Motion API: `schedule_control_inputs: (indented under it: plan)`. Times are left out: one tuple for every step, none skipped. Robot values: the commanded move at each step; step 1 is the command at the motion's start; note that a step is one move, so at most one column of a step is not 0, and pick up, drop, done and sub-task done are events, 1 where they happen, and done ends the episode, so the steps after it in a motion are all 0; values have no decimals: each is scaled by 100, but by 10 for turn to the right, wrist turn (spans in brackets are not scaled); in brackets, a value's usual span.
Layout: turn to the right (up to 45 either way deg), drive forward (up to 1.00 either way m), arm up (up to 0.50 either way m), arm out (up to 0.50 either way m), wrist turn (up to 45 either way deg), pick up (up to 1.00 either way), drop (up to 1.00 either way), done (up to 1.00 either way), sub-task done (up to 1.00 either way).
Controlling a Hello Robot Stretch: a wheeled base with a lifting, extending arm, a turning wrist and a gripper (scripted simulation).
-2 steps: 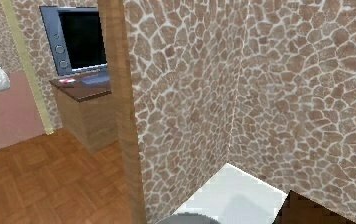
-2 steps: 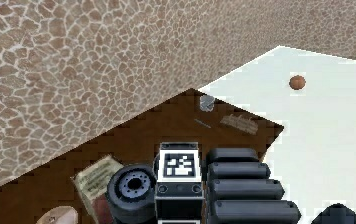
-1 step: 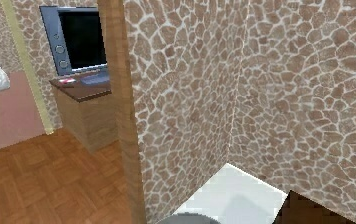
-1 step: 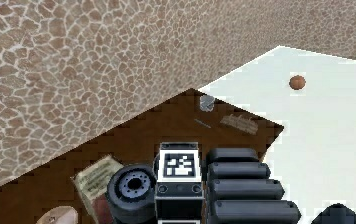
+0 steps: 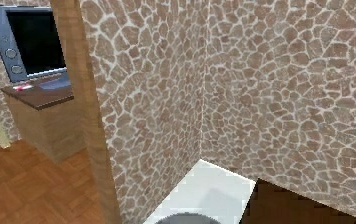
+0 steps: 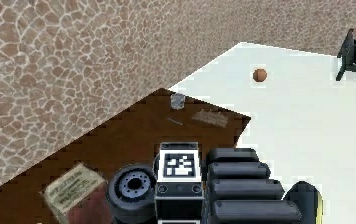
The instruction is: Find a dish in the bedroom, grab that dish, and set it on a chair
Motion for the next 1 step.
schedule_control_inputs:
  plan:
    - [450, 0, 0, 0, 0, 0, 0, 0, 0]
